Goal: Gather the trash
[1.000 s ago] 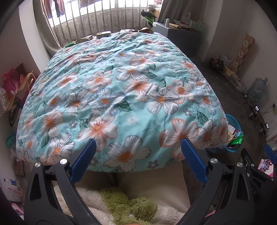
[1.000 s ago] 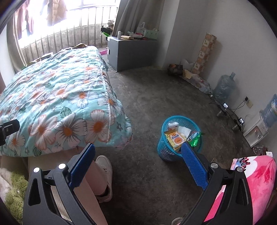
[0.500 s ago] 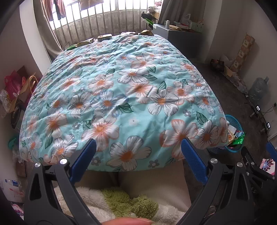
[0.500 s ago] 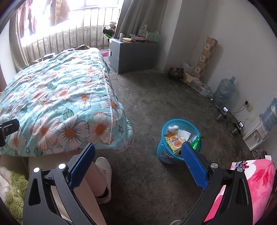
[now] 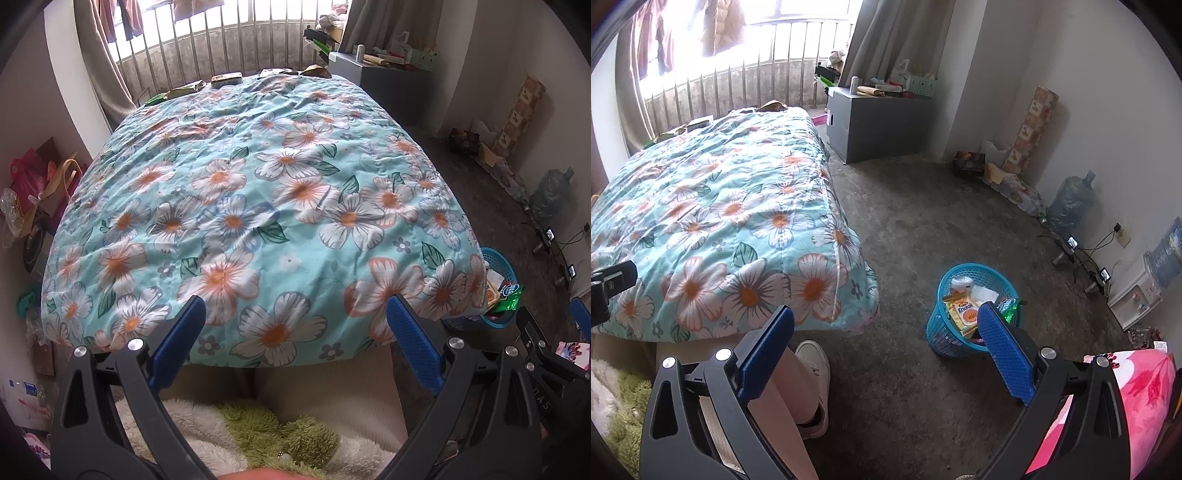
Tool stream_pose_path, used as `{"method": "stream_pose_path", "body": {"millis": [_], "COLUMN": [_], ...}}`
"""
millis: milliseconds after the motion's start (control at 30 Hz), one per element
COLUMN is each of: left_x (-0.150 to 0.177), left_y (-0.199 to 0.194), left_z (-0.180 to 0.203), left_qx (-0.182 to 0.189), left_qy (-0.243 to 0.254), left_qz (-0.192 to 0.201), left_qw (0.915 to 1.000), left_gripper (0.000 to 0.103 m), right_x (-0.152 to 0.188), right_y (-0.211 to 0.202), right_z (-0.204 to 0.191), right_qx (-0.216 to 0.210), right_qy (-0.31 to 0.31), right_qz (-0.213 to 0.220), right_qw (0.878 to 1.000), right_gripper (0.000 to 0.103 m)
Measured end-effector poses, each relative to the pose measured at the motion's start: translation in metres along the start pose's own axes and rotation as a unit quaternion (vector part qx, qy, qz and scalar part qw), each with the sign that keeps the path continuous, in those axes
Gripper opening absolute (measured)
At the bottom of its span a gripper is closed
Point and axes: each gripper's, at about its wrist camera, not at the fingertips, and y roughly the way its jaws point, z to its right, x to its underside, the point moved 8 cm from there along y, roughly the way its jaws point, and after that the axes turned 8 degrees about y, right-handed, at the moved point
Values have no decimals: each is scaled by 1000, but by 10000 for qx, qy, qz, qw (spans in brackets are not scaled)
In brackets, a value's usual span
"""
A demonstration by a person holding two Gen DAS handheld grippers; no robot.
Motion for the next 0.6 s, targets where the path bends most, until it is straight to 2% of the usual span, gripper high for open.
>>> {"method": "stream_pose_path", "body": {"millis": [600], "left_x": [3], "left_y": [1], "left_z": [1], "left_qx": [-8], "left_qy": [33], "left_qz": [-1], "left_qw": [10000], "left_gripper": [94], "right_x": [0], "right_y": [0], "right_z": [-1], "right_qx": [8], "right_qy": [7], "right_qz": [-2], "right_qw": [10000], "right_gripper": [96]}}
